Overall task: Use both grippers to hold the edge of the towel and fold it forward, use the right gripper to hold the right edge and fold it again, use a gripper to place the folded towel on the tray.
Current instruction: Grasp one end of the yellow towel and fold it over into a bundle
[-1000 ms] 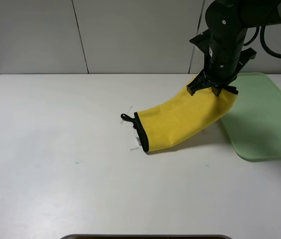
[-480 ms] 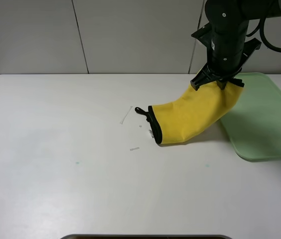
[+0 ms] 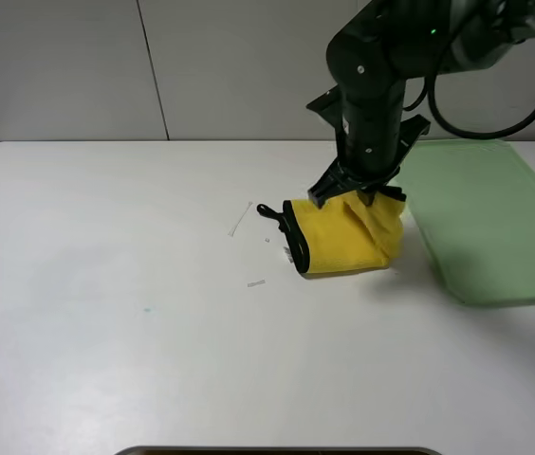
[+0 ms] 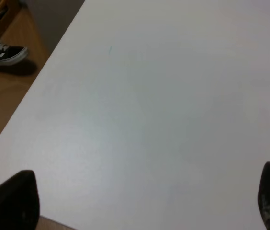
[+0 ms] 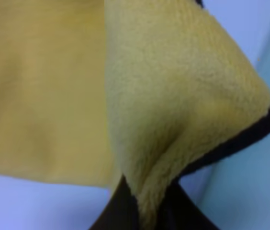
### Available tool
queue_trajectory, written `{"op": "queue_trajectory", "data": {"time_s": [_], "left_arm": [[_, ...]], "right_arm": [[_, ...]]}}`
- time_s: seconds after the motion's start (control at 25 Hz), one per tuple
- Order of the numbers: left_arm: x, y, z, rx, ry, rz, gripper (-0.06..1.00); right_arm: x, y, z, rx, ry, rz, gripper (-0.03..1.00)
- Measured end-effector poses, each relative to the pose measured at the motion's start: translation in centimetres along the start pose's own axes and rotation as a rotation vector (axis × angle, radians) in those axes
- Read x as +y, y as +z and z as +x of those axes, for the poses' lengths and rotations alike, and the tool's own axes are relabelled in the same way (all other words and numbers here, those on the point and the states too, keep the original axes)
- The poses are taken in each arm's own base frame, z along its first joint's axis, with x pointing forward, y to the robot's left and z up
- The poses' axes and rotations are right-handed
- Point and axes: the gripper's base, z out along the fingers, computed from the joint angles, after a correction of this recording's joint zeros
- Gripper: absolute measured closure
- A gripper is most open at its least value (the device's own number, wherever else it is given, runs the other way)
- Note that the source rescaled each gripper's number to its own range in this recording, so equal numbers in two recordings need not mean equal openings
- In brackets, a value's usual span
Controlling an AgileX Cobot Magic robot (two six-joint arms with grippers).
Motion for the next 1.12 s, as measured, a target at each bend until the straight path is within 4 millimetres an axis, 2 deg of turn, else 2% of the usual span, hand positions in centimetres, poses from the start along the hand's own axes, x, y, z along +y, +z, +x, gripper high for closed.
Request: {"op": "queue_trajectory", "data": {"time_s": [0.12,0.28,0.64,0.72,0.76,0.8,0.84,0.92,0.96,1.04,1.12], "left_arm": [[0.0,0.0,0.0,0.0,0.0,0.0,0.04],[0.0,0.0,0.0,0.0,0.0,0.0,0.04],[0.0,0.0,0.0,0.0,0.0,0.0,0.04],[0.0,0.0,0.0,0.0,0.0,0.0,0.04],[0.0,0.0,0.0,0.0,0.0,0.0,0.04],[0.0,0.0,0.0,0.0,0.0,0.0,0.04],[0.0,0.0,0.0,0.0,0.0,0.0,0.04],[0.0,0.0,0.0,0.0,0.0,0.0,0.04],[0.0,0.0,0.0,0.0,0.0,0.0,0.04],[0.0,0.0,0.0,0.0,0.0,0.0,0.04],[0.0,0.0,0.0,0.0,0.0,0.0,0.04]], "right_arm": [[1.9,0.2,-0.2,-0.002,-0.026,-0.012,0.93],[3.5,0.7,-0.3,-0.002,-0.018,-0.028,0.93],[4.1,1.1,-0.7,-0.031,0.091,-0.076,0.93],[4.1,1.1,-0.7,-0.037,0.105,-0.08,0.9],[4.1,1.1,-0.8,-0.039,0.111,-0.082,0.84],[4.1,1.1,-0.8,-0.043,0.12,-0.086,0.73],[4.2,1.0,-0.8,-0.048,0.129,-0.089,0.6],[4.2,1.0,-0.9,-0.05,0.161,-0.093,0.22],[4.2,1.0,-0.9,-0.047,0.18,-0.096,0.12],[4.2,1.0,-0.8,-0.043,0.202,-0.097,0.03],[4.2,1.0,-0.8,-0.041,0.215,-0.098,-0.01]]}}
